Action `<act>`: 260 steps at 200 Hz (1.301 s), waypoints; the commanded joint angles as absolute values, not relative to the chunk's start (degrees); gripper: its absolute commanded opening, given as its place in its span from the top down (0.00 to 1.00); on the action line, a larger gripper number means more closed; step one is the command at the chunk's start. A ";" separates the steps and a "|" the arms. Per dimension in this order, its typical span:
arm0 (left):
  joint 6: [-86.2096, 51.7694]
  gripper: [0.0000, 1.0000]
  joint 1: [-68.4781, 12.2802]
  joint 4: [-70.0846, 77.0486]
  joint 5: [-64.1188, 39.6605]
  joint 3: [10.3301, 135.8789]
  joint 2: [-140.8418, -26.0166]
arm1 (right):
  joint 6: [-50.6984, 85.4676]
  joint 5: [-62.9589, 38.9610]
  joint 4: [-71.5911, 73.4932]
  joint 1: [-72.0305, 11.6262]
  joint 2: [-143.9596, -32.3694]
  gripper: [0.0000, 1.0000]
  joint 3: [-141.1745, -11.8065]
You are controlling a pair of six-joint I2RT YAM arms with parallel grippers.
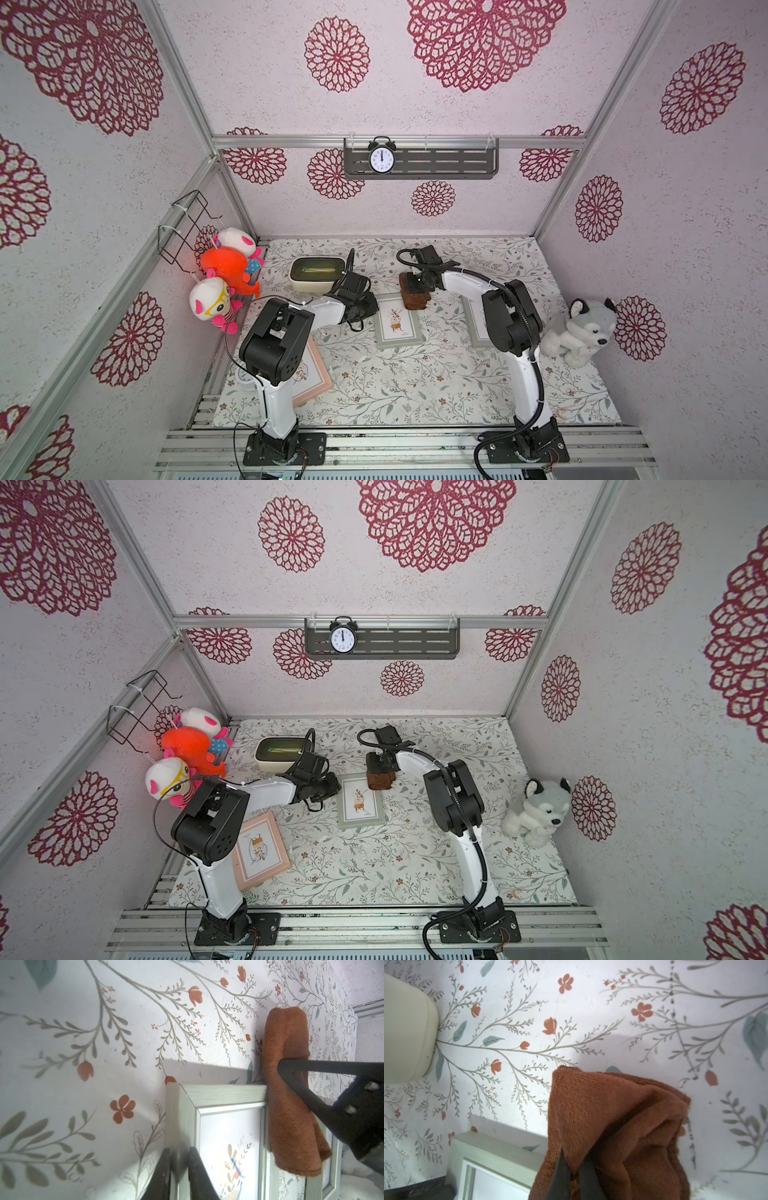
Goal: Wipe the picture frame with a cloth
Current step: Wipe the dirt from the picture frame.
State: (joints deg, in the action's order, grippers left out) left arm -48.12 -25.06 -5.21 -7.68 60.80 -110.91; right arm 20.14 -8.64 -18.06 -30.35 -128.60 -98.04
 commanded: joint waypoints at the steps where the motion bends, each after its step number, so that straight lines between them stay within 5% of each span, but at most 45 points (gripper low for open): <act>1: -48.34 0.82 -27.12 -19.11 -7.90 56.87 -118.72 | 20.66 -11.95 -23.96 -38.76 -133.02 1.00 -100.92; 36: -48.12 0.83 -27.08 -19.74 -7.82 57.04 -118.56 | 21.39 -10.80 -24.22 -37.62 -134.18 1.00 -102.17; 99: -47.37 0.82 -27.04 -21.10 -7.40 57.65 -118.27 | 16.43 -3.99 -24.35 -26.21 -118.22 1.00 -87.49; 164: -47.89 0.82 -27.07 -21.71 -7.26 58.45 -118.30 | 16.32 -14.12 -20.22 -31.23 -107.23 1.00 -72.99; 260: -48.16 0.82 -27.16 -20.84 -7.38 58.18 -118.02 | 19.53 -14.39 -17.42 -35.42 -99.26 1.00 -65.12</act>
